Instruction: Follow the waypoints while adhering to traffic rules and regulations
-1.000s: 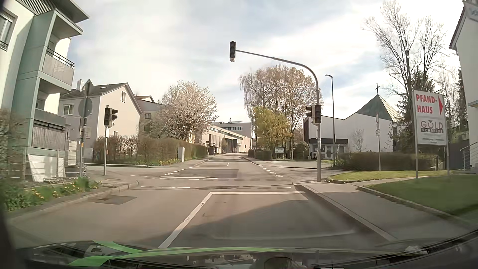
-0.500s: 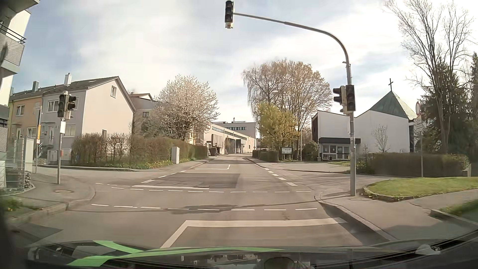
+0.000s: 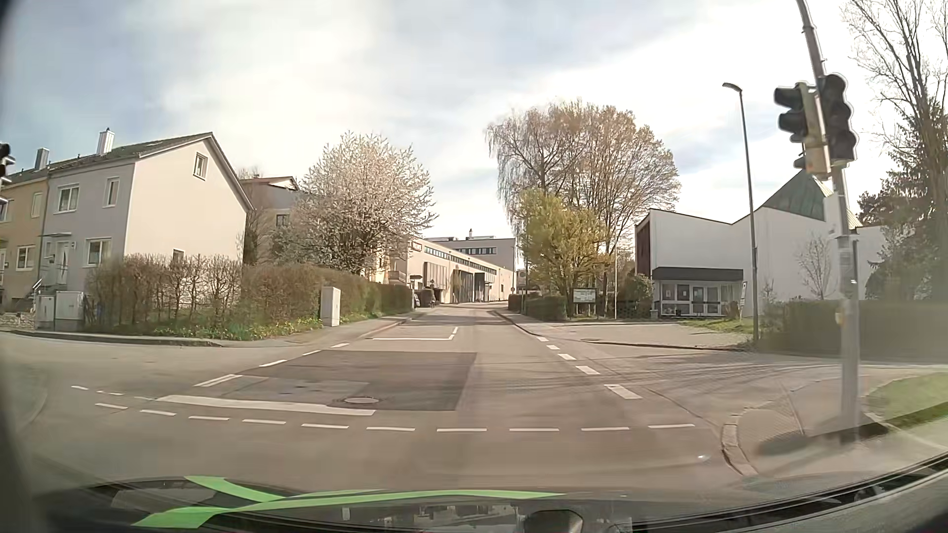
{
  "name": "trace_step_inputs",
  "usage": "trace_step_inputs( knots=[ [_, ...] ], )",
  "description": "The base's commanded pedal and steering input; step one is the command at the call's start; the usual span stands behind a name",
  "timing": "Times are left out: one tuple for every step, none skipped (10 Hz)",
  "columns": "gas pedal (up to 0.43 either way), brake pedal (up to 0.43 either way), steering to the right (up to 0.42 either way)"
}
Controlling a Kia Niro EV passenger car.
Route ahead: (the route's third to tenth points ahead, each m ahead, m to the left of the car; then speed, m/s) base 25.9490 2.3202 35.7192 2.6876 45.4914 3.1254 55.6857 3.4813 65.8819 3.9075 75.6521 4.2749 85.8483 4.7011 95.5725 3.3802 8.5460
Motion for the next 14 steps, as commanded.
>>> trace_step_inputs(
  knots=[
    [0.15, 0.0, -0.013],
    [0.15, 0.0, -0.013],
    [0.15, 0.0, -0.013],
    [0.15, 0.0, -0.012],
    [0.15, 0.0, -0.012],
    [0.15, 0.0, -0.012],
    [0.157, 0.0, -0.012],
    [0.157, 0.0, -0.011],
    [0.157, 0.0, -0.011],
    [0.157, 0.0, -0.011],
    [0.157, 0.0, -0.009],
    [0.157, 0.0, -0.009],
    [0.157, 0.0, -0.009],
    [0.157, 0.0, -0.009]
  ],
)
